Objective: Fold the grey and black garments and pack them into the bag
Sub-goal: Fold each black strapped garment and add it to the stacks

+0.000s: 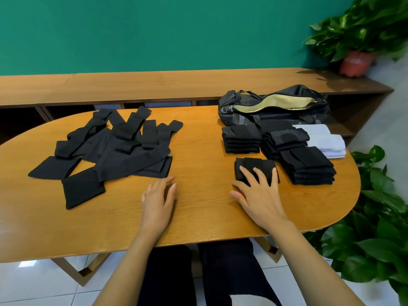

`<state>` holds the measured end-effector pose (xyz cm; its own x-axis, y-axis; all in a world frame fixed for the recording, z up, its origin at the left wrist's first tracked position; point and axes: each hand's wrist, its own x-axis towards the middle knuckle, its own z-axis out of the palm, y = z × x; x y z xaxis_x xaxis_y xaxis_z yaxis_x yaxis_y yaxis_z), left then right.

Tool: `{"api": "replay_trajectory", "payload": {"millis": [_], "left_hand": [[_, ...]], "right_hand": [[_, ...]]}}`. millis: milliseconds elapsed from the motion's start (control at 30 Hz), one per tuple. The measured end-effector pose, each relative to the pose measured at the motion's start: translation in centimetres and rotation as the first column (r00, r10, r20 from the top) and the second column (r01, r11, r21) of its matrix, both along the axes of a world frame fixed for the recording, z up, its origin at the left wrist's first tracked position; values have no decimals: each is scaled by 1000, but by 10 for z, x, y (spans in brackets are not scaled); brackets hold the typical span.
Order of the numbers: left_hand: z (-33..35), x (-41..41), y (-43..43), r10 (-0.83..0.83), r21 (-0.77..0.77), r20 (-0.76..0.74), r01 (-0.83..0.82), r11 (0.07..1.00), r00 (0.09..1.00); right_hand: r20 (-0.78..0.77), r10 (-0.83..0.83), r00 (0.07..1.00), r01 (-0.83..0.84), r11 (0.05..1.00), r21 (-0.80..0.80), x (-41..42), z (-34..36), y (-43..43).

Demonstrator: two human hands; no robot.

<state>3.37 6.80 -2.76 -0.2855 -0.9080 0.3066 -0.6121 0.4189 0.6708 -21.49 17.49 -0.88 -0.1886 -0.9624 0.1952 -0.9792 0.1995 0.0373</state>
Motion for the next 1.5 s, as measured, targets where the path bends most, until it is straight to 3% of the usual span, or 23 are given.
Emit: {"api": "replay_trajectory", "payload": {"millis": [233, 733, 933, 1233, 1400, 1500], "left_hand": [[-1, 0, -1, -4, 6, -2, 4, 1000, 1000], [2, -1, 2, 5, 4, -7, -5, 1000, 1000], [2, -1, 2, 5, 10, -9, -5, 1000, 1000], [3, 2, -5, 17, 6, -99, -16, 1000, 995], [12, 30, -14, 213, -150, 96, -198, 969, 972], [9, 69, -26, 478, -205, 258, -435, 877, 840]], "right_hand": [[36, -56, 998, 56, 998, 18, -24, -10, 7], [254, -31, 967, 15, 998, 66, -40, -6, -4], [206, -33, 978, 24, 999, 46, -30, -2, -1], [177, 123, 977, -118, 992, -38, 15, 4, -25], [240, 196, 951, -209, 978, 29, 54, 9, -46], [263, 224, 938, -242, 969, 39, 70, 6, -53]]}}
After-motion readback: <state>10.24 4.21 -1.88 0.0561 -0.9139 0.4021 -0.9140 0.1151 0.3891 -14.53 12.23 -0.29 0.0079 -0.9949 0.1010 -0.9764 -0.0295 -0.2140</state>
